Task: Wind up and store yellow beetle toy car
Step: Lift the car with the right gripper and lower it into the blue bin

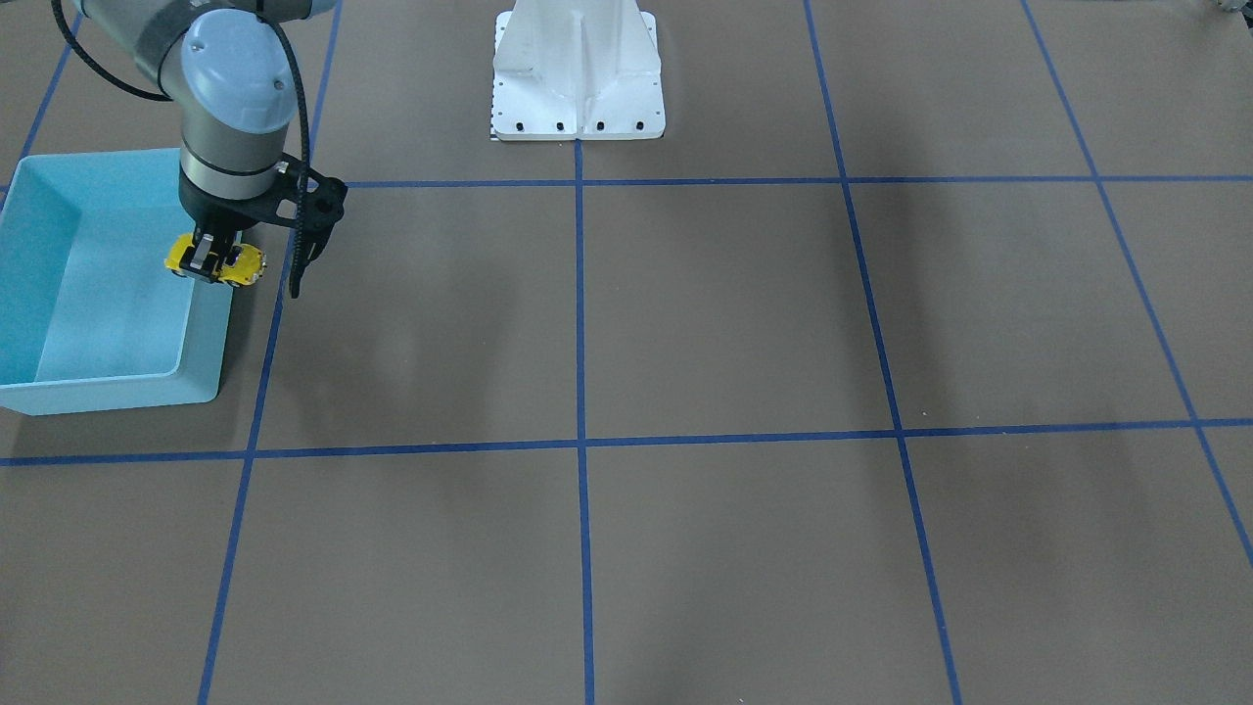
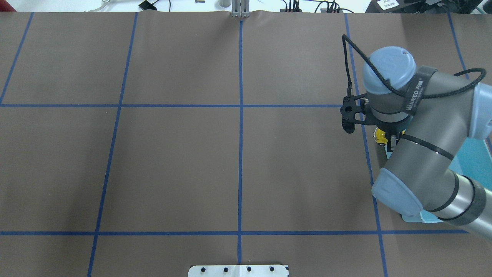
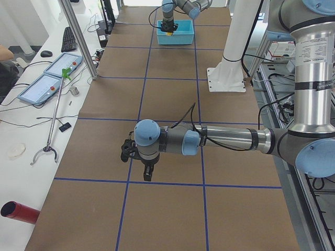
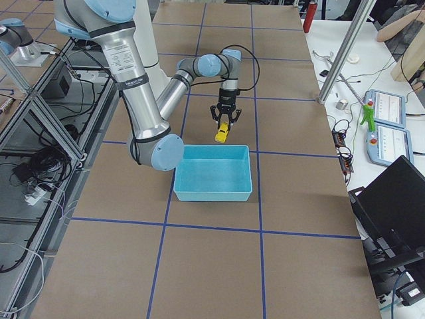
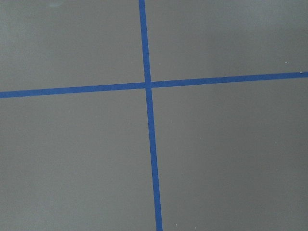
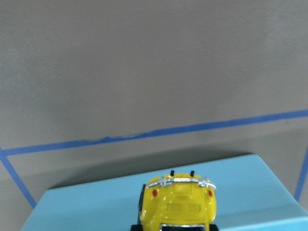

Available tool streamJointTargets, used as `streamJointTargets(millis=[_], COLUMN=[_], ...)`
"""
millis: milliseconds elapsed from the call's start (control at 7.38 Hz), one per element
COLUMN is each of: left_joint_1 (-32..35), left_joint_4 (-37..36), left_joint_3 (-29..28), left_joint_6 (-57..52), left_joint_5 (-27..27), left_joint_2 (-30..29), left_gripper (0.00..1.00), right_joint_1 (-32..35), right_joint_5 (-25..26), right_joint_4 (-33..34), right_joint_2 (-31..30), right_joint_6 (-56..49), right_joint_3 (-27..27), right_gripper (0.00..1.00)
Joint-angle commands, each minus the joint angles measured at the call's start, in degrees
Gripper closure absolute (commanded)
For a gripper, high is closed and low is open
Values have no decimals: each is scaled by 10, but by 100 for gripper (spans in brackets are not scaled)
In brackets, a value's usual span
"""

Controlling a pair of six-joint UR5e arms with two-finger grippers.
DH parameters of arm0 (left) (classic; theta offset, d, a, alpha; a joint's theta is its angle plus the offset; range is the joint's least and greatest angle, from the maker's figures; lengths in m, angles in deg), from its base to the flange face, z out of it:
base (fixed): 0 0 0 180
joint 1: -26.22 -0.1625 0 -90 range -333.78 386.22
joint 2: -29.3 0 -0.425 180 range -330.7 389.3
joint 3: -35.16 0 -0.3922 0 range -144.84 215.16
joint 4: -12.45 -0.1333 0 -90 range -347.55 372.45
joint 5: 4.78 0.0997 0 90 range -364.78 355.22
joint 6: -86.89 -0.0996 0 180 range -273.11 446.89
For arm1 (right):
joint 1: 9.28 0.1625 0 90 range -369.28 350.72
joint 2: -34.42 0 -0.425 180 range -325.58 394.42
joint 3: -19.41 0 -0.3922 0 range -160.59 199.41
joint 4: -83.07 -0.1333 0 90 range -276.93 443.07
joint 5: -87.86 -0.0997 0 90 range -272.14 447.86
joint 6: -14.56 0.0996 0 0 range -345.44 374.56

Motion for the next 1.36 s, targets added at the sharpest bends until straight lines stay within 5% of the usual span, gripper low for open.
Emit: streamJointTargets(millis=[0, 271, 407, 678, 1220], left_joint_1=[0, 0, 0, 0, 0], left_joint_4=[0, 0, 0, 0, 0], left_joint_3=[0, -1, -1, -1, -1], left_joint_6=[0, 0, 0, 0, 0], left_joint_5=[1, 1, 1, 1, 1], left_joint_2=[0, 1, 1, 1, 1], left_gripper=[0, 0, 0, 0, 0], right_joint_1=[23, 25, 40, 59, 186], right_joint_5=[-4, -2, -2, -3, -74], right_joint_4=[3, -3, -4, -4, -29], right_joint_2=[-64, -109, -114, -119, -94], right_joint_6=[-30, -26, -26, -24, -18], right_joint_3=[-32, -26, -20, -20, 15], right_gripper=[100, 92, 68, 0, 0])
